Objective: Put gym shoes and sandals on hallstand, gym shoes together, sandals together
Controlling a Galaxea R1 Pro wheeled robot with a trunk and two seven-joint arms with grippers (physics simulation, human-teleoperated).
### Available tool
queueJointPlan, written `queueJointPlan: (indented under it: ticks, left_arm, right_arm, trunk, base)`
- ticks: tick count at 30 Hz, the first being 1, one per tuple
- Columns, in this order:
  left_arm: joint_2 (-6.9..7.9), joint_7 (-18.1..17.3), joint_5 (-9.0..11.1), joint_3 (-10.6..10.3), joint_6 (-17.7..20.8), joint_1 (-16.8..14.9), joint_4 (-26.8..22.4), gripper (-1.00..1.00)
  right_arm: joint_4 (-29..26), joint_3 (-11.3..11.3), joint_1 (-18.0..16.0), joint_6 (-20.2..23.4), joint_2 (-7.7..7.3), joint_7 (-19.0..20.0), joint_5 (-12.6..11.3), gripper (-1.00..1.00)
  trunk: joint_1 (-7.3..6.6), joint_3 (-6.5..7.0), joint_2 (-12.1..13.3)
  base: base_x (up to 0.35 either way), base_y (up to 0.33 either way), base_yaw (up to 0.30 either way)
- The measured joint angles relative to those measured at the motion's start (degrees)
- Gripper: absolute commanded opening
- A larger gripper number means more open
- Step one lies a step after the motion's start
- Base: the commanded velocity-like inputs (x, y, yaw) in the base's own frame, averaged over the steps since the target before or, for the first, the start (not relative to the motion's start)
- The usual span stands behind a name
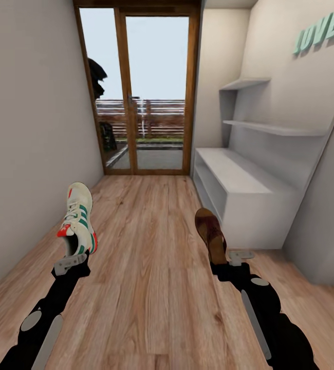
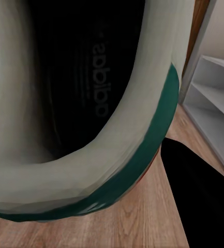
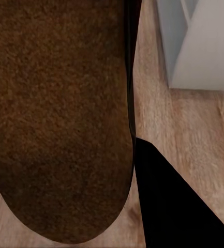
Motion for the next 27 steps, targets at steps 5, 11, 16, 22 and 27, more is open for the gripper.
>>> queueJointPlan:
  ticks: [5, 11, 16, 22, 27]
  left_arm:
    - [0.00, 0.01, 0.03, -0.05, 0.02, 0.00, 0.00, -1.00]
    - [0.00, 0.00, 0.08, -0.08, 0.02, 0.00, 0.00, -1.00]
    - [0.00, 0.00, 0.09, -0.09, 0.02, -0.01, 0.00, -1.00]
    - [0.00, -0.03, 0.09, -0.09, 0.02, 0.00, 0.00, -1.00]
    - [0.00, -0.06, 0.09, -0.09, 0.02, 0.00, -0.02, -1.00]
  right_arm:
    - [-0.21, 0.00, 0.00, 0.03, 0.00, -0.07, -0.12, -1.00]
    - [-0.21, 0.06, 0.00, 0.03, 0.00, -0.20, -0.13, -1.00]
    - [-0.16, 0.09, 0.00, 0.03, 0.02, -0.21, -0.15, -1.00]
    - [-0.15, 0.20, 0.00, 0.02, 0.06, -0.26, -0.14, -1.00]
    - [-0.15, 0.31, 0.00, 0.01, 0.08, -0.28, -0.14, -1.00]
  trunk:
    - [0.00, 0.00, 0.00]
    - [0.00, 0.00, 0.00]
    - [0.00, 0.00, 0.00]
    - [0.00, 0.00, 0.00]
    - [0.00, 0.00, 0.00]
  base:
    - [0.348, 0.000, 0.000]
    - [0.348, 0.000, 0.000]
    - [0.348, 0.000, 0.000]
    - [0.348, 0.000, 0.000]
    - [0.348, 0.000, 0.000]
